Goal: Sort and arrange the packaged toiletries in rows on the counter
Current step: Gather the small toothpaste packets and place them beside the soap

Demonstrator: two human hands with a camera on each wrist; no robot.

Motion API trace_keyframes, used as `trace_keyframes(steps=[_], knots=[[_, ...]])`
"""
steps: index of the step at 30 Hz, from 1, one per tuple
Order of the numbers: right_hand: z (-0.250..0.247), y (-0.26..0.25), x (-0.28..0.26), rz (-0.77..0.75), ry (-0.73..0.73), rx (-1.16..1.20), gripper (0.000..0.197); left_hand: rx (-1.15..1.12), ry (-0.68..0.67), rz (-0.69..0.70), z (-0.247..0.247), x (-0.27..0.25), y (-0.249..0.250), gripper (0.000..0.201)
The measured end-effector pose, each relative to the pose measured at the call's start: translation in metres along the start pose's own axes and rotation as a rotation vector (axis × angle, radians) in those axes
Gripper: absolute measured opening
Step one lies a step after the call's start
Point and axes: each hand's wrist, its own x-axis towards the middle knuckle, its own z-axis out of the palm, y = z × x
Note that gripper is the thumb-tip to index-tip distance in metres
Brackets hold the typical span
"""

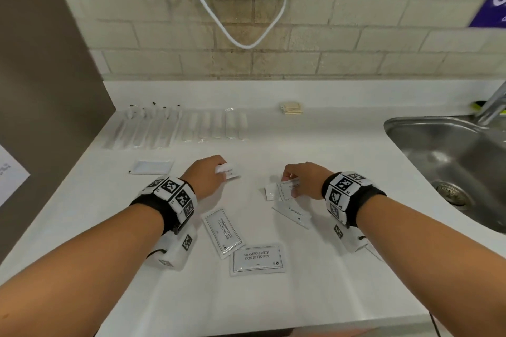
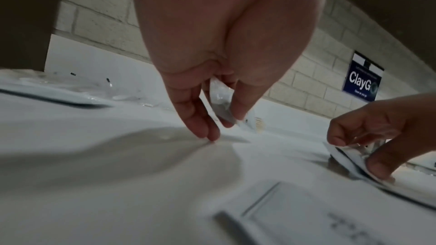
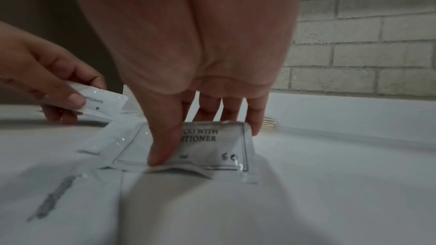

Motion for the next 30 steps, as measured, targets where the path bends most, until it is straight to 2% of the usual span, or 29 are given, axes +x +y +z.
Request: trace_keyframes(steps=[2, 5, 10, 12, 15, 18, 25, 30], knots=[[-0.008, 0.001, -0.004, -0.045, -0.025, 0.056, 0.027, -0.214, -0.057, -0.018, 0.001, -0.006, 0.018, 0.017], [-0.023, -0.001, -0.012, -0.143, -0.023, 0.135, 0.020, -0.487, -0.167, -0.049, 0.006, -0.015, 0.044, 0.027], [-0.035, 0.001, -0.021, -0.160, 0.035, 0.146, 0.025, -0.613, -0.287, -0.039, 0.018, -0.024, 0.072, 0.047], [-0.034, 0.005, -0.024, -0.149, 0.060, 0.141, 0.026, -0.640, -0.308, -0.046, 0.023, -0.027, 0.082, 0.045], [-0.030, 0.010, -0.028, -0.147, 0.077, 0.176, 0.030, -0.611, -0.277, -0.036, 0.031, -0.027, 0.089, 0.030], [-0.028, 0.014, -0.032, -0.162, 0.081, 0.184, 0.029, -0.522, -0.245, 0.016, 0.039, -0.027, 0.087, 0.026], [-0.018, 0.023, -0.033, -0.187, 0.062, 0.218, 0.027, -0.605, -0.232, -0.026, 0.048, -0.041, 0.083, 0.026], [-0.007, 0.007, -0.020, -0.174, -0.014, 0.164, 0.030, -0.545, -0.083, -0.110, 0.028, -0.055, 0.058, 0.028]])
